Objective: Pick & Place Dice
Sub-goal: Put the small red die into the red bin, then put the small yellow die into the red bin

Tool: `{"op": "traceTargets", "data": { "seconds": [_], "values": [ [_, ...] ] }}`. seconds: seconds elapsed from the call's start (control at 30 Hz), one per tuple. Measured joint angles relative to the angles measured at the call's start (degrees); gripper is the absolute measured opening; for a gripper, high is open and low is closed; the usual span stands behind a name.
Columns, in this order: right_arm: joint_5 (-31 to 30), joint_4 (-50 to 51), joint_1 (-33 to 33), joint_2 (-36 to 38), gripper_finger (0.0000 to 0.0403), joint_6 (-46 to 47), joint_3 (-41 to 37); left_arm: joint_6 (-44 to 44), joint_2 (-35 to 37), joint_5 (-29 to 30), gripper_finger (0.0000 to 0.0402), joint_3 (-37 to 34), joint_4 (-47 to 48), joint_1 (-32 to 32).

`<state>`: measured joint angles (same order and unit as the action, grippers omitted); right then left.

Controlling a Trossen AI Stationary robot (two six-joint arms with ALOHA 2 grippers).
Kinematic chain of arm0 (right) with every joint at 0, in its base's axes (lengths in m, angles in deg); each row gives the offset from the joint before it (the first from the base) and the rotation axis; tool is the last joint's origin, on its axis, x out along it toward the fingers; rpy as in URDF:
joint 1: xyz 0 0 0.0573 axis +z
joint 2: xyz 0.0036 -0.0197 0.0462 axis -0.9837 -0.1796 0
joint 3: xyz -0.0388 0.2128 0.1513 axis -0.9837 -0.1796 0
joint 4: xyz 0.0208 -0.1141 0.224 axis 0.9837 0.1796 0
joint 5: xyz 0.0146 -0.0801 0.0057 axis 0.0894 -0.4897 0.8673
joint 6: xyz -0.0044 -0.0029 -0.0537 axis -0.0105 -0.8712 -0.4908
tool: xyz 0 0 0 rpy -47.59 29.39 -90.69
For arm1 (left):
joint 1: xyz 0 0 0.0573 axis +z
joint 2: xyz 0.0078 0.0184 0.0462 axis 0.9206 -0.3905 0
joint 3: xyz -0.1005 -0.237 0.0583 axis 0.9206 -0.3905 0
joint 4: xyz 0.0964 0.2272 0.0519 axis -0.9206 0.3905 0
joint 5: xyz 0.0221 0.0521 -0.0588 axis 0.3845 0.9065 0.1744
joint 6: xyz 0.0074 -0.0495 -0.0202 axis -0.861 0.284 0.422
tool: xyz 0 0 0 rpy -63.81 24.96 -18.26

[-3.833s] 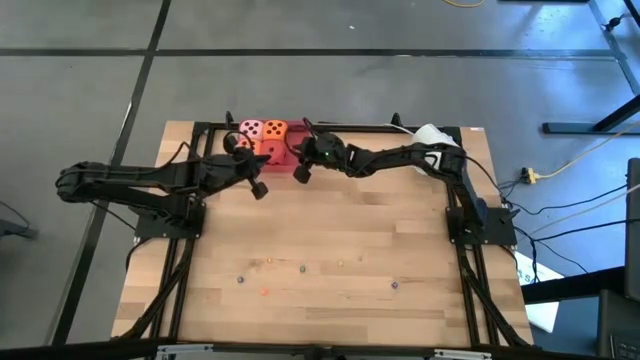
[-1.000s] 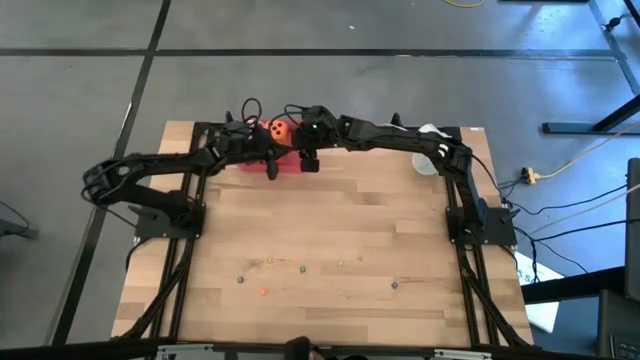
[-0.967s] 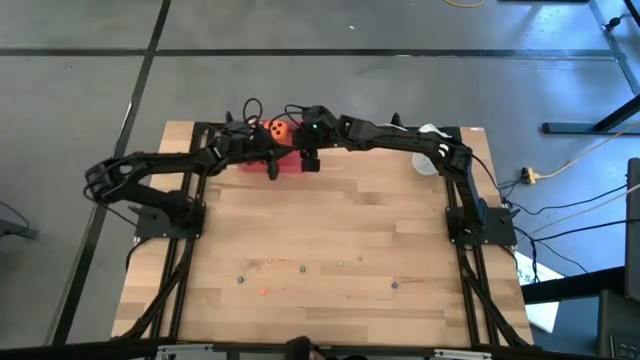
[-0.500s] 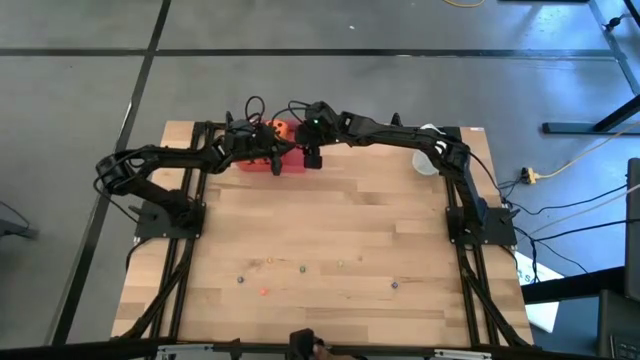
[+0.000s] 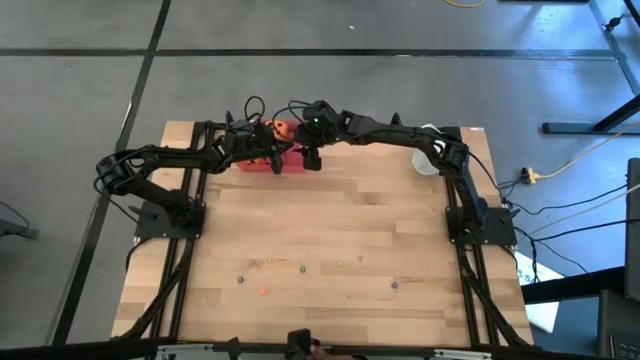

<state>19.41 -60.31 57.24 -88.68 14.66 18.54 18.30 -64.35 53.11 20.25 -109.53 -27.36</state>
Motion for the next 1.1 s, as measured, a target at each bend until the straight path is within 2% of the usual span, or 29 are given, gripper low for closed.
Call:
{"op": "traceTargets", "data": {
  "seconds": [0.07,0.27,0.47,0.57,0.77,0.87,1.0,1.1],
  "values": [
    [1.63,0.09,-0.09,-0.02,0.0182,-0.01,0.00,0.01,0.00,0.02,0.0001,0.00,-0.01,0.00],
    [1.18,0.03,-0.09,0.00,0.0182,0.05,0.00,0.02,-0.68,0.47,0.0001,0.00,-0.04,-0.20],
    [-3.65,2.48,-0.11,0.01,0.0182,0.89,0.00,0.04,-0.46,0.72,0.0001,0.00,1.01,0.23],
    [-4.07,6.32,0.24,0.82,0.0182,0.88,-0.02,0.06,-0.15,-1.01,0.0002,0.00,0.80,0.20],
    [-4.00,11.22,2.78,5.44,0.0182,3.77,0.00,0.20,0.36,-10.65,0.0003,0.00,0.94,0.20],
    [-5.13,14.44,4.60,7.77,0.0182,3.98,0.00,2.43,0.55,-12.71,0.0003,0.00,0.80,-0.61],
    [-7.66,22.08,7.08,9.75,0.0182,4.87,0.01,1.61,0.69,-12.86,0.0003,0.00,0.90,-3.04],
    [-7.35,27.74,8.88,10.28,0.0182,7.25,-1.31,-0.47,1.47,-8.63,0.0001,0.00,2.66,-6.11]
  ]
}}
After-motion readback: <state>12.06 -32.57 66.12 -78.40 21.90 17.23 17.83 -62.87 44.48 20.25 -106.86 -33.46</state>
